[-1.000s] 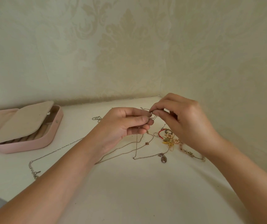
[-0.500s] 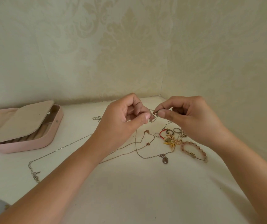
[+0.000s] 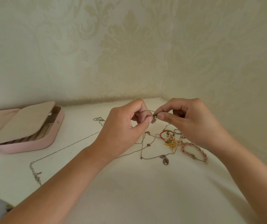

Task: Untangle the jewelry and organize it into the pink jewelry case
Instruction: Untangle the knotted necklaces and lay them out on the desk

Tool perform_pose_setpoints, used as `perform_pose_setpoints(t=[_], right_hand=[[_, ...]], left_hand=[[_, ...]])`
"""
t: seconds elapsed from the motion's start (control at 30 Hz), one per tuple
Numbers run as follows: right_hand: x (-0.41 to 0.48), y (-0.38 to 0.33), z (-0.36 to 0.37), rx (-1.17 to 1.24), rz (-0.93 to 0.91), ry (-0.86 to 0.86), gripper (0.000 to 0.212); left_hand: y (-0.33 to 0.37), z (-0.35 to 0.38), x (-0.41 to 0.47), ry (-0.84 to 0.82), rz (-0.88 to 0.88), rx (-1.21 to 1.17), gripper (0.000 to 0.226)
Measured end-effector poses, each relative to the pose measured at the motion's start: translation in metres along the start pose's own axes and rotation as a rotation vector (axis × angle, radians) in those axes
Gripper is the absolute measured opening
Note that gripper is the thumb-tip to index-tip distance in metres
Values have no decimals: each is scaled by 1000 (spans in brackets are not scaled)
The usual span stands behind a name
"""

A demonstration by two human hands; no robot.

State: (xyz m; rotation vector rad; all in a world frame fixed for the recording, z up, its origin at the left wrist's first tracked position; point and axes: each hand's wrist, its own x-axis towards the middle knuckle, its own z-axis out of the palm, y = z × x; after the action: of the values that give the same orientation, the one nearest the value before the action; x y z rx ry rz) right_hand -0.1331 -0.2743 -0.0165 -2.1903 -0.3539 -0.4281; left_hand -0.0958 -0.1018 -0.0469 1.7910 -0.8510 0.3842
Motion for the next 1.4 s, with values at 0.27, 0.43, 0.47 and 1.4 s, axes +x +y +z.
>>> perform_pose_setpoints(t=[0.27,0.43,0.47,1.4], right_hand=[[1,4,3,-142,-102,59,18],[2,9,5,-369,-239,143,8],[2,10,6,-416,-262,150,7],[0,3,5,-248,-123,97,10]], left_hand=[[-2,1,0,30,14,30,36],[-2,2,0,56,14,44,36],[-2,2,0,61,13,41,35],[-6,4,0,70,104,167,47]])
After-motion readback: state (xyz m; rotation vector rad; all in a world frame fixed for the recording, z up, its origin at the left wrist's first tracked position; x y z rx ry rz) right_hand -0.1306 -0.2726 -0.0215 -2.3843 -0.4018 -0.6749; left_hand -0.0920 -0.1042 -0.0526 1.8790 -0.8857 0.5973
